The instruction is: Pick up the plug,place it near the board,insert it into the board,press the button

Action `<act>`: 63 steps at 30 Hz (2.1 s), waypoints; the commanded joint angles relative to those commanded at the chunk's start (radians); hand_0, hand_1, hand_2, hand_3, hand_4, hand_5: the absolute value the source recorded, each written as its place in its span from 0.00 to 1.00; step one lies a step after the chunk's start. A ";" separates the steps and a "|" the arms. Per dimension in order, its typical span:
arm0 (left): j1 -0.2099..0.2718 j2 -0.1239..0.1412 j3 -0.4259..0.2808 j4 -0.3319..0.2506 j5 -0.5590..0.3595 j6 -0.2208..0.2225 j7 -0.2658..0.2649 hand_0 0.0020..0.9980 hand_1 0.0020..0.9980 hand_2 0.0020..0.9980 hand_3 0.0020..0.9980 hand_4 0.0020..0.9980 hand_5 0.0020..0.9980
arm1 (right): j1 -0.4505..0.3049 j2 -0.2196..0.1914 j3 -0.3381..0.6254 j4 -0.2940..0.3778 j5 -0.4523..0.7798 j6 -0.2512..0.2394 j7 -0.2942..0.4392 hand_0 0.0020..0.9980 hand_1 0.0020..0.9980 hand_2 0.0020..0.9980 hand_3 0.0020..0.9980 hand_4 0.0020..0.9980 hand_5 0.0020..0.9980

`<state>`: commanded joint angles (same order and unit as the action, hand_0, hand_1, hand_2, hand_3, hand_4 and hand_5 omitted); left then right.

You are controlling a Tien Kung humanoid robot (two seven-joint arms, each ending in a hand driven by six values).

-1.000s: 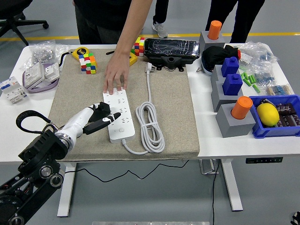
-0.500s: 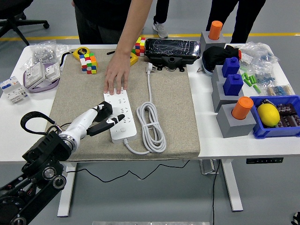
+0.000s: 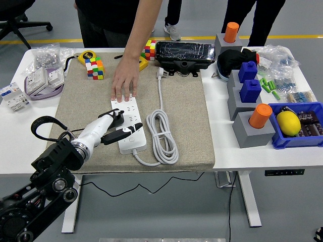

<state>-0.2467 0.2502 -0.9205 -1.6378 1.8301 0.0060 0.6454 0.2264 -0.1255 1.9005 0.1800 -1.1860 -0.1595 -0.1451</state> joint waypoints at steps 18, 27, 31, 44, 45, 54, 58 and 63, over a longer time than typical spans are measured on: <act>-0.062 0.012 0.063 -0.005 0.012 -0.006 0.000 1.00 0.99 0.95 0.95 1.00 1.00 | 0.001 -0.002 0.001 0.000 -0.002 0.001 -0.001 0.78 0.72 0.72 0.75 1.00 0.92; -0.074 0.028 0.073 -0.109 0.078 0.133 -0.063 0.99 0.95 0.91 0.93 1.00 1.00 | 0.004 -0.001 -0.002 0.000 0.002 0.002 0.002 0.78 0.72 0.72 0.75 1.00 0.92; -0.095 0.028 0.060 -0.117 0.171 0.184 -0.141 0.51 0.64 0.65 0.94 1.00 0.46 | 0.004 0.000 0.000 0.000 0.001 0.001 0.002 0.78 0.72 0.72 0.75 1.00 0.92; -0.098 0.090 0.056 -0.141 0.200 0.028 -0.116 0.17 0.06 0.15 0.85 0.69 0.00 | -0.002 0.000 -0.001 0.000 0.002 0.001 -0.004 0.78 0.72 0.72 0.75 1.00 0.92; -0.096 0.099 0.053 -0.141 0.186 -0.005 -0.112 0.17 0.06 0.15 0.85 0.69 0.00 | -0.002 0.000 -0.002 0.000 0.003 0.001 -0.003 0.78 0.72 0.72 0.75 1.00 0.92; -0.078 0.161 0.060 -0.141 0.112 -0.254 -0.080 0.15 0.05 0.15 0.86 0.70 0.00 | -0.002 -0.001 -0.001 0.000 -0.003 -0.002 -0.005 0.78 0.72 0.72 0.75 1.00 0.92; -0.073 0.162 0.071 -0.141 0.092 -0.297 -0.072 0.15 0.05 0.15 0.86 0.70 0.00 | -0.003 -0.002 -0.002 0.000 -0.003 -0.003 -0.007 0.78 0.72 0.72 0.75 1.00 0.92; -0.075 0.151 0.089 -0.141 0.087 -0.298 -0.080 0.15 0.05 0.15 0.86 0.70 0.00 | 0.000 -0.001 -0.003 0.000 0.000 -0.003 -0.006 0.78 0.72 0.72 0.75 1.00 0.92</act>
<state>-0.3220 0.4016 -0.8311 -1.7790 1.9174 -0.2920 0.5652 0.2266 -0.1262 1.8975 0.1800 -1.1858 -0.1622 -0.1515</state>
